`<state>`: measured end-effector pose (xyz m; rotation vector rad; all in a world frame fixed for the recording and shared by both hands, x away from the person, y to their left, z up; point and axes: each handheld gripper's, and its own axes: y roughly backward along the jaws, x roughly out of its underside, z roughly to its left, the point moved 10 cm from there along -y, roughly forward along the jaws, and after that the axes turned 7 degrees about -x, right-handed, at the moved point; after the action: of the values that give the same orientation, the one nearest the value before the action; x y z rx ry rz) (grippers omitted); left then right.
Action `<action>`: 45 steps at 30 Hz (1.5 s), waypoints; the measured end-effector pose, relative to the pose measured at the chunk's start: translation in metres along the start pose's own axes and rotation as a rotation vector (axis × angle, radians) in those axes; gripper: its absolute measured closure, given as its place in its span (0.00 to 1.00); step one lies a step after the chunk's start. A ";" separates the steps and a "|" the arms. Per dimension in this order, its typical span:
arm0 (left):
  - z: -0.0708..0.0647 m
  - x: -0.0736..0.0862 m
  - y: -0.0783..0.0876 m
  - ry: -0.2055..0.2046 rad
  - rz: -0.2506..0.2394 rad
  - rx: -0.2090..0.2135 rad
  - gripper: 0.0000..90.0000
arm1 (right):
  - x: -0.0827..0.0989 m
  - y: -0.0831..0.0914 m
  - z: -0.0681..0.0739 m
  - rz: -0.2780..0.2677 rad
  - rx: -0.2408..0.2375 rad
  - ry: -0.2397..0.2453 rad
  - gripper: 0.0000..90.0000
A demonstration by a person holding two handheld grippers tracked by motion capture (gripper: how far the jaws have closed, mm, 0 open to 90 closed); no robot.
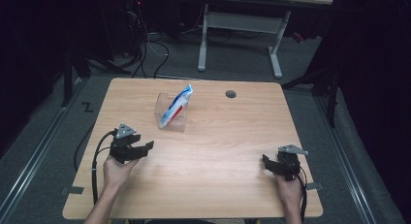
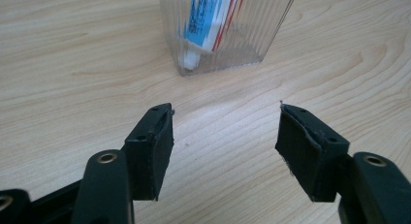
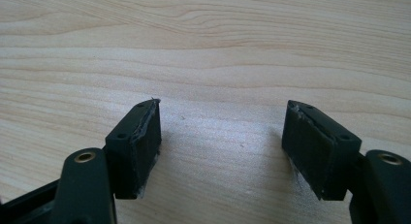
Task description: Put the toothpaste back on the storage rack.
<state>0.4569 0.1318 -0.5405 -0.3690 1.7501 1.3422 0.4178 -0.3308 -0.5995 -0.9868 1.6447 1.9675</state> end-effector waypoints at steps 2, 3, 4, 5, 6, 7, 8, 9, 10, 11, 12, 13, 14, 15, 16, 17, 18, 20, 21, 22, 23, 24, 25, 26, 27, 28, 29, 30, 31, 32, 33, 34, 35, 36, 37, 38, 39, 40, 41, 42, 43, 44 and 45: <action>0.000 0.002 -0.002 0.012 0.005 0.007 0.43 | 0.000 0.000 0.000 -0.001 -0.001 0.000 0.34; -0.001 0.004 -0.003 0.020 0.007 0.013 0.43 | 0.000 0.000 0.000 -0.002 0.000 0.000 0.34; -0.001 0.005 -0.004 0.024 0.008 0.015 0.43 | 0.000 0.000 0.000 -0.001 -0.001 0.000 0.34; -0.001 0.007 -0.005 0.023 0.012 0.014 0.43 | 0.000 0.000 0.000 0.000 0.000 0.000 0.34; -0.001 0.008 -0.006 0.025 0.014 0.013 0.43 | 0.000 0.000 0.000 -0.002 0.000 0.000 0.34; -0.001 0.009 -0.007 0.027 0.017 0.015 0.43 | 0.000 0.000 0.000 -0.002 0.000 0.000 0.34; -0.001 0.010 -0.008 0.029 0.018 0.015 0.43 | 0.000 0.000 0.000 -0.001 0.000 0.000 0.34; -0.001 0.011 -0.009 0.031 0.020 0.013 0.43 | 0.000 0.000 0.000 0.000 0.000 0.000 0.34; -0.001 0.012 -0.010 0.030 0.024 0.011 0.43 | 0.000 0.000 0.000 -0.001 0.000 0.000 0.34; -0.001 0.013 -0.011 0.030 0.026 0.010 0.43 | 0.000 0.000 0.000 -0.001 0.000 0.000 0.34; -0.001 0.014 -0.013 0.029 0.028 0.007 0.43 | 0.000 0.000 0.000 -0.002 0.000 0.000 0.34; -0.001 0.015 -0.014 0.033 0.030 0.008 0.43 | 0.000 0.000 0.000 -0.002 0.000 0.000 0.34; -0.001 0.016 -0.015 0.031 0.038 0.007 0.43 | 0.000 0.000 0.000 -0.002 0.000 0.000 0.34; -0.001 0.017 -0.016 0.025 0.042 0.000 0.43 | 0.000 0.000 0.000 -0.002 0.000 0.000 0.34; -0.002 0.018 -0.017 0.019 0.046 -0.004 0.43 | 0.000 0.000 0.000 -0.002 0.000 0.000 0.34; -0.002 0.018 -0.018 0.016 0.047 -0.006 0.43 | 0.000 0.000 0.000 0.000 0.000 0.000 0.34; -0.003 0.018 -0.019 0.014 0.049 -0.007 0.43 | 0.000 0.000 0.000 -0.002 0.000 0.000 0.34; -0.004 0.020 -0.022 0.004 0.055 -0.016 0.43 | 0.000 0.000 0.000 -0.001 0.000 0.000 0.34; -0.004 0.021 -0.024 -0.004 0.061 -0.020 0.43 | 0.000 0.000 0.000 -0.001 0.000 0.000 0.34; -0.005 0.022 -0.026 -0.007 0.063 -0.023 0.43 | 0.000 0.000 0.000 0.000 0.000 0.000 0.34; -0.006 0.024 -0.028 -0.009 0.065 -0.023 0.43 | 0.000 0.000 0.000 -0.001 0.000 0.000 0.34; -0.006 0.025 -0.030 -0.019 0.066 -0.029 0.43 | 0.000 0.000 0.000 -0.002 0.000 0.000 0.34; -0.007 0.028 -0.032 -0.017 0.076 -0.034 0.43 | 0.000 0.000 0.000 -0.002 0.000 0.000 0.34; -0.007 0.030 -0.034 -0.021 0.080 -0.041 0.43 | 0.000 0.000 0.000 -0.001 0.000 0.000 0.34; -0.007 0.031 -0.035 -0.022 0.080 -0.048 0.43 | 0.000 0.000 0.000 -0.001 0.000 0.000 0.34; -0.007 0.032 -0.037 -0.023 0.081 -0.053 0.43 | 0.000 0.000 0.000 -0.001 0.000 0.000 0.34; -0.006 0.034 -0.038 -0.030 0.084 -0.060 0.43 | 0.000 0.000 0.000 -0.001 0.000 0.000 0.34; -0.006 0.035 -0.040 -0.037 0.084 -0.070 0.43 | 0.000 0.000 0.000 -0.002 0.000 0.000 0.34; -0.006 0.036 -0.041 -0.047 0.089 -0.075 0.43 | 0.000 0.000 0.000 -0.001 0.000 0.000 0.34; -0.007 0.036 -0.042 -0.054 0.092 -0.079 0.43 | 0.000 0.000 0.000 -0.002 0.000 0.000 0.34; -0.007 0.037 -0.043 -0.066 0.098 -0.089 0.43 | 0.000 0.000 0.000 -0.001 0.000 0.000 0.34; -0.007 0.038 -0.044 -0.076 0.101 -0.093 0.43 | 0.000 0.000 0.000 -0.001 0.000 0.000 0.34; -0.008 0.039 -0.045 -0.077 0.100 -0.094 0.43 | 0.000 0.000 0.000 -0.002 0.000 0.000 0.34; -0.009 0.039 -0.046 -0.084 0.105 -0.095 0.43 | 0.000 0.000 0.000 -0.002 0.000 0.000 0.34; -0.009 0.039 -0.047 -0.084 0.100 -0.094 0.43 | 0.000 0.000 0.000 -0.002 0.000 0.000 0.34; -0.010 0.039 -0.048 -0.082 0.097 -0.093 0.43 | 0.000 0.000 0.000 -0.002 0.000 0.000 0.34; -0.010 0.038 -0.048 -0.081 0.093 -0.094 0.43 | 0.000 0.000 0.000 -0.002 0.000 0.001 0.34; -0.010 0.038 -0.049 -0.079 0.089 -0.095 0.43 | 0.000 0.000 0.000 0.000 0.000 0.000 0.34; -0.011 0.037 -0.050 -0.076 0.084 -0.093 0.43 | 0.000 0.000 0.000 -0.002 0.000 0.000 0.34; -0.011 0.037 -0.051 -0.070 0.081 -0.089 0.43 | 0.000 0.000 0.000 -0.001 0.000 0.000 0.34; -0.012 0.037 -0.052 -0.068 0.075 -0.088 0.43 | 0.000 0.000 0.000 -0.001 0.000 0.000 0.34; -0.012 0.036 -0.052 -0.069 0.070 -0.086 0.43 | 0.000 0.000 0.000 0.000 0.000 0.000 0.34; -0.012 0.036 -0.053 -0.070 0.065 -0.085 0.43 | 0.000 0.000 0.000 -0.001 0.000 0.000 0.34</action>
<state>0.4667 0.1104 -0.6013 -0.3105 1.6631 1.4620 0.4179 -0.3307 -0.5995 -0.9873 1.6433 1.9670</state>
